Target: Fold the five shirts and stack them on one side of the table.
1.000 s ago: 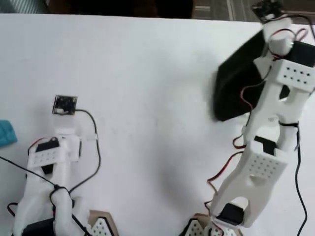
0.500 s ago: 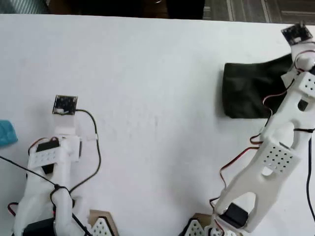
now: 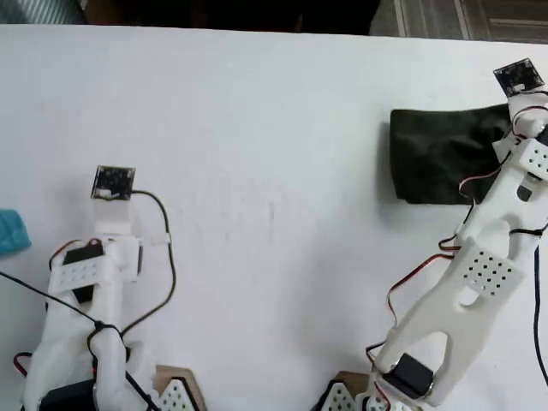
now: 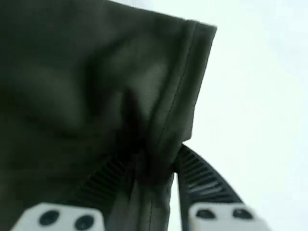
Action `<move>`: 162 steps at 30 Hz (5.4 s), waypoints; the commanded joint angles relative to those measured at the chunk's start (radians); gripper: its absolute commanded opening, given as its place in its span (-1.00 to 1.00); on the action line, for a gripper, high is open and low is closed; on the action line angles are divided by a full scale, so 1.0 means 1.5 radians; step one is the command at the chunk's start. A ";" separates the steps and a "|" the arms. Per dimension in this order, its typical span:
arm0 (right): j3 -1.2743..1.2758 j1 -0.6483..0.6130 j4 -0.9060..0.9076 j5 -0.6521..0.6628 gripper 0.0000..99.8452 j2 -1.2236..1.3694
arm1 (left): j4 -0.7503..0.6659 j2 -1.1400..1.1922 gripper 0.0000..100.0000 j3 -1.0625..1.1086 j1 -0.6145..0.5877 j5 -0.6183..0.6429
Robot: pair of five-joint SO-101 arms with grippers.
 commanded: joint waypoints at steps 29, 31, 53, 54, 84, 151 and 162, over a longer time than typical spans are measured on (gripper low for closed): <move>-0.235 -0.025 -0.183 -0.149 -0.96 0.220 | -0.010 -0.011 -0.95 -0.002 -0.004 0.001; -0.265 -0.022 -0.181 -0.150 -0.95 0.214 | -0.010 -0.011 -0.95 -0.002 -0.004 0.001; -0.274 -0.093 0.326 -0.151 -0.95 -0.161 | -0.010 -0.011 -0.95 -0.002 0.000 0.000; -0.255 -0.093 0.326 -0.159 -0.95 -0.191 | -0.010 -0.011 -0.95 -0.002 0.000 0.001; 1.505 -0.529 -0.451 -0.259 -0.95 -0.919 | -0.011 -0.011 -0.95 -0.002 0.000 0.002; 1.514 -0.531 -0.473 -0.259 -0.95 -0.915 | 0.735 1.047 -0.98 -1.642 -0.575 -0.267; 1.514 -0.531 -0.474 -0.259 -0.95 -0.915 | 0.742 1.023 -0.95 -1.665 -0.518 -0.234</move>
